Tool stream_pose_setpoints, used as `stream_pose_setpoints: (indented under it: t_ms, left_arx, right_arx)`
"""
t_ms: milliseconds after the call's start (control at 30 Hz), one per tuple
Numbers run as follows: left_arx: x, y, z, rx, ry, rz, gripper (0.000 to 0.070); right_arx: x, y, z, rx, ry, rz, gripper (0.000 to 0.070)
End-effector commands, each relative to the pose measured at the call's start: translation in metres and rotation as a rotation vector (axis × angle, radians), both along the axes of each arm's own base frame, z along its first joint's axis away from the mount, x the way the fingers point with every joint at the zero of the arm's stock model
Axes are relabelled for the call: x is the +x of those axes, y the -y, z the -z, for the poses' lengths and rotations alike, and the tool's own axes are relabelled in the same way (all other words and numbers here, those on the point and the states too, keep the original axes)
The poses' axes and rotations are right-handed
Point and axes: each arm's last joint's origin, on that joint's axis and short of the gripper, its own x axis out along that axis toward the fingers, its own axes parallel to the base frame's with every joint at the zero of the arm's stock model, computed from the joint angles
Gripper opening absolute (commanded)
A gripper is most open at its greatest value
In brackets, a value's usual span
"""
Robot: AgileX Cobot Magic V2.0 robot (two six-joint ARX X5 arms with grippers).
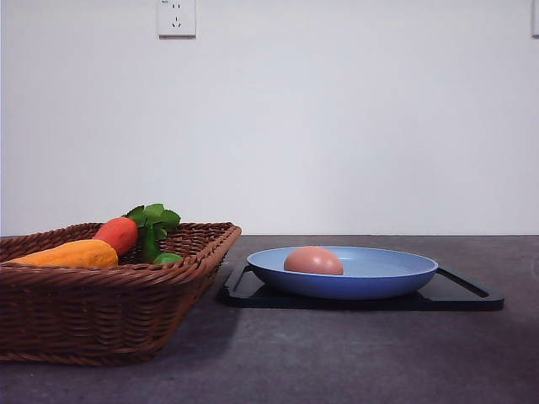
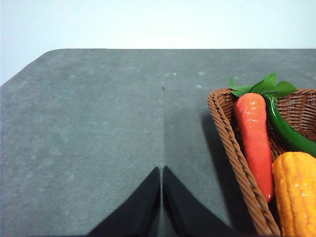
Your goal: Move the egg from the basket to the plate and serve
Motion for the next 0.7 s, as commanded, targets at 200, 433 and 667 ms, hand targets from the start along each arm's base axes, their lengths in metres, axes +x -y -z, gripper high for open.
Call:
stream_pose_setpoints:
  t_ms: [200,433,667]
  left_arx:
    - [0.001,-0.0001,0.008,0.006,-0.025,0.0,0.0]
    - [0.001,-0.0001,0.008,0.006,-0.025,0.0,0.0]
    - [0.001,-0.0001,0.008,0.006,-0.025,0.0,0.0]
  right_arx:
    - [0.0002,0.0001,0.0019,-0.003,-0.003,0.001,0.0]
    - [0.0002,0.0001,0.0019,-0.003,-0.003,0.001,0.0]
    - [0.0002,0.0001,0.0019,-0.003,-0.003,0.001,0.0]
